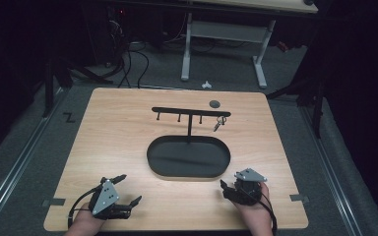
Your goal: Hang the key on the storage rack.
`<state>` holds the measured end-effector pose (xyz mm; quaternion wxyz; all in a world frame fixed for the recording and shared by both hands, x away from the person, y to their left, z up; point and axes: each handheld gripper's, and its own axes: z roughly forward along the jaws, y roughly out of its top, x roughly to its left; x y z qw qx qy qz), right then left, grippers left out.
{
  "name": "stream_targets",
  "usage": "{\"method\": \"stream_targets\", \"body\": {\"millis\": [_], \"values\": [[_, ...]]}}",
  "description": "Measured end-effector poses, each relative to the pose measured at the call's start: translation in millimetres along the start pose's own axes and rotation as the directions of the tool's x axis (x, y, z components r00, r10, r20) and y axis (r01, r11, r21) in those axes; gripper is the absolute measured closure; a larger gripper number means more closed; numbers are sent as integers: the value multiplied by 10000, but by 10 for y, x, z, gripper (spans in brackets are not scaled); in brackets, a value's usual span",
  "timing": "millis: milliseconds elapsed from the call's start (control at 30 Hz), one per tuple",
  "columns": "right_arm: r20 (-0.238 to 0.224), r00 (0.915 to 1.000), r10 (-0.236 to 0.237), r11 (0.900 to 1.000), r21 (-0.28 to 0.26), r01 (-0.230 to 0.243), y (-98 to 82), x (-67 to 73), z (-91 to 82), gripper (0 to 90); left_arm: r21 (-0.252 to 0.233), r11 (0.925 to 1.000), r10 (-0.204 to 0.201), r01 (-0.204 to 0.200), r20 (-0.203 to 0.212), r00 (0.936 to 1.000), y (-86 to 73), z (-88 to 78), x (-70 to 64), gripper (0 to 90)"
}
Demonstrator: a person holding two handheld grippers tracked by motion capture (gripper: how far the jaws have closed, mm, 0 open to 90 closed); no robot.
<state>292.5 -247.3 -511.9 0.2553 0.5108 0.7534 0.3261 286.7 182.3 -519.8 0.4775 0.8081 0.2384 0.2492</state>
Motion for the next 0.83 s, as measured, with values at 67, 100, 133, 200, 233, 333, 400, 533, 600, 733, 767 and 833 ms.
{"method": "stream_targets", "body": {"millis": [67, 100, 133, 200, 233, 333, 400, 533, 600, 733, 767, 833], "values": [[-351, 9988, 328, 9994, -94, -332, -51, 8, -30, 321, 59, 9998, -167, 168, -65, 9998, 4, 8, 3, 152], [-426, 9989, 208, 9997, -100, -213, -65, 14, -44, 321, 139, 9997, -190, 190, -35, 9998, 8, 16, 1, 152], [-350, 9993, 122, 9998, -152, -127, -84, 25, -56, 320, 189, 9997, -120, 121, -61, 9999, 12, 21, -9, 152], [-455, 9987, 242, 9995, -176, -250, -115, 17, -52, 319, 163, 9999, -17, 17, 3, 10000, 20, 21, -26, 152], [-491, 9982, 340, 9993, -119, -346, -119, 13, -41, 318, 93, 10000, -28, 28, -2, 10000, 24, 22, -34, 152], [-315, 9992, 258, 9996, -92, -261, -114, 2, -21, 318, 40, 10000, 10, -10, 49, 10000, 25, 18, -44, 152], [-262, 9991, 324, 9994, -97, -326, -114, 5, -22, 317, 25, 10000, 3, -3, 102, 9999, 22, 6, -39, 152], [-105, 9993, 368, 9993, -55, -369, -120, -2, -3, 316, -107, 9999, -18, 19, 145, 9999, 21, -27, -19, 152], [-30, 9989, 458, 9989, -76, -458, -122, -5, 0, 311, -228, 9997, -30, 34, 140, 9999, 27, -45, -7, 152], [111, 9983, 568, 9982, -202, -565, -129, -19, -20, 311, -374, 9993, -50, 55, 126, 9999, 37, -63, 12, 152], [136, 9982, 588, 9979, -260, -585, -130, -28, -25, 312, -383, 9992, -57, 62, 126, 9999, 39, -61, 15, 152], [189, 9977, 644, 9975, -291, -639, -132, -44, -36, 313, -377, 9993, -57, 62, 139, 9999, 42, -53, 18, 152]]}}
